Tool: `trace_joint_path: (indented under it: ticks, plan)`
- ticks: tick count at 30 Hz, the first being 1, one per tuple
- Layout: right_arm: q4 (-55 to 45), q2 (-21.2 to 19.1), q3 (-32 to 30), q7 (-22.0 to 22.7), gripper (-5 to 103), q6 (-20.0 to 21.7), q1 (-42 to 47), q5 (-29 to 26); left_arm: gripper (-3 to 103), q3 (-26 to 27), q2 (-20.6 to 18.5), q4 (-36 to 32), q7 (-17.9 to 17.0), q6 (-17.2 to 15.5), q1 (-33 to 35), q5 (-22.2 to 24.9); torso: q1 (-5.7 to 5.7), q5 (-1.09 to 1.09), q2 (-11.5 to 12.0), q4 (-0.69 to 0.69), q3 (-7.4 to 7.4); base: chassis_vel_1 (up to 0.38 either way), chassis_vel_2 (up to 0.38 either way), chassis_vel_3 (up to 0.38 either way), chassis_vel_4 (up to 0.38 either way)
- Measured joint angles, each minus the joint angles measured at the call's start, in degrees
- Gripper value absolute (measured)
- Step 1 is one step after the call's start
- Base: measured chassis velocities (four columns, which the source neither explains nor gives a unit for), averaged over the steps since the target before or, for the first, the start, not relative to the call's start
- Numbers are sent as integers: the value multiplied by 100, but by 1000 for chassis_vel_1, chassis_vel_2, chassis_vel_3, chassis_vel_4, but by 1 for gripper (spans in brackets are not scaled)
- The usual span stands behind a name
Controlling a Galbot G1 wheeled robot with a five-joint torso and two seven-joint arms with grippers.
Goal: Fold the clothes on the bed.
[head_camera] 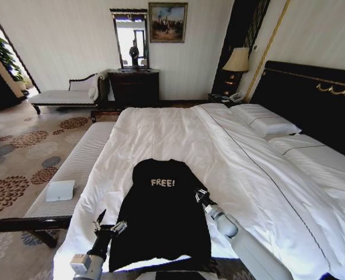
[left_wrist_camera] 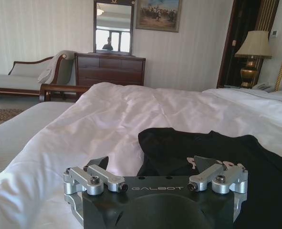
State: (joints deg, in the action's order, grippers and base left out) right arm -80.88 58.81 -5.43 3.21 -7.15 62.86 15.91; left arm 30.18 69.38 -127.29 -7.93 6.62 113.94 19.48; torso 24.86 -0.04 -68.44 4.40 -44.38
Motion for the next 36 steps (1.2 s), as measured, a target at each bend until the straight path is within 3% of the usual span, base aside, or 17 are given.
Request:
trace_joint_path:
  ticks: [18,28,36]
  plan:
    - [-154,-92,-44,6,0,48,-83,-252,100,-31,34,-3,-1,-5,-5,-24,0,0,0,0,0,0,0,0,0]
    - [-284,-163,-334,95,0,499,-286,-1441,100,-37,57,-25,-5,1,-7,-34,0,0,0,0,0,0,0,0,0]
    - [-107,9,-613,283,0,979,-493,-2311,100,-60,75,-60,-5,11,6,-59,0,0,0,0,0,0,0,0,0]
